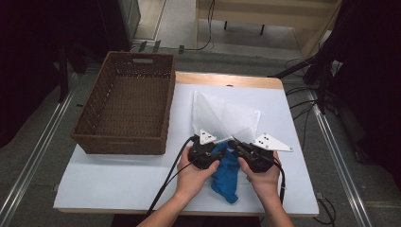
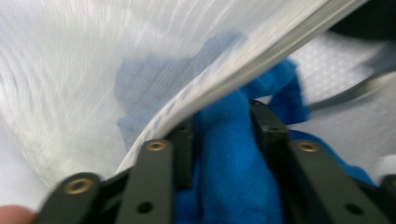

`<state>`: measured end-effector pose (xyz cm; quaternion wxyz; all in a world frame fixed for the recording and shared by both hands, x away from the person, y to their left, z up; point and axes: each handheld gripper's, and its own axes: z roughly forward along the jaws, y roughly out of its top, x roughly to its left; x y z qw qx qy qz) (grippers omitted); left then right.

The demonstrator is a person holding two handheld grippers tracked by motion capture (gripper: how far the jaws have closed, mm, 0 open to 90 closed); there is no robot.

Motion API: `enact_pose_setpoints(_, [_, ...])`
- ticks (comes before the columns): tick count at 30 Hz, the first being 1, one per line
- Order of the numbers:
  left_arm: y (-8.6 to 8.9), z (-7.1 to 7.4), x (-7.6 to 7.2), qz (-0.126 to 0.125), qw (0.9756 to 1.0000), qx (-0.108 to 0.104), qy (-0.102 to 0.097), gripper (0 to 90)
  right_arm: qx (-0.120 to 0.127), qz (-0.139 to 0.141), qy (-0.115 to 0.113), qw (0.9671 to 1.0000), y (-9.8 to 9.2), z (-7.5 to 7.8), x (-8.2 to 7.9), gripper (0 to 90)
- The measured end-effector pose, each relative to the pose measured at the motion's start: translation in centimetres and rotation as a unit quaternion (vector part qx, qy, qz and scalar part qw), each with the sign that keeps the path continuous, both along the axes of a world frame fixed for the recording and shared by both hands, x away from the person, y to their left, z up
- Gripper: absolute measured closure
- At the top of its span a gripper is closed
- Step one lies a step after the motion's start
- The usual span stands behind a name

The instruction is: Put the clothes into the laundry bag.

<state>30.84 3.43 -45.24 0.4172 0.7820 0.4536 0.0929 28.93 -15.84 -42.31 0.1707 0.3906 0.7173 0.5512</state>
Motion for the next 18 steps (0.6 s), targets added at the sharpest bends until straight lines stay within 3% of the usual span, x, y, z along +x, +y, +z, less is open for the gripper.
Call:
enact_pose_setpoints(2, [0.2, 0.2, -0.8, -0.016, 0.9992, -0.003, -0.037, 50.4, -0.002, -0.001, 0.004, 1.0000, -0.1, -0.3, 0.1, 89.8])
enact_pose_setpoints(4, [0.4, 0.8, -1.7, -0.036, 0.9980, -0.001, -0.053, 37.3, 0.000, -0.001, 0.006, 1.0000, -0.2, -0.4, 0.2, 89.8])
enact_pose_setpoints(6, [1.1, 1.8, -3.0, -0.043, 0.9976, -0.019, -0.052, 28.8, 0.002, -0.005, 0.009, 0.9999, -0.3, -0.4, 0.3, 89.8])
enact_pose_setpoints(11, [1.5, 2.4, -4.4, -0.050, 0.9974, -0.016, -0.049, 26.6, 0.000, -0.004, 0.010, 0.9999, -0.3, -0.4, 0.3, 89.8])
enact_pose_setpoints(13, [1.5, 2.2, -4.8, -0.050, 0.9979, -0.008, -0.041, 25.4, -0.001, -0.004, 0.009, 0.9999, -0.2, -0.4, 0.3, 89.7])
enact_pose_setpoints(18, [0.3, 0.1, -5.0, -0.051, 0.9976, 0.044, -0.013, 19.0, -0.002, -0.003, 0.014, 0.9999, -0.1, -0.6, 0.3, 89.7])
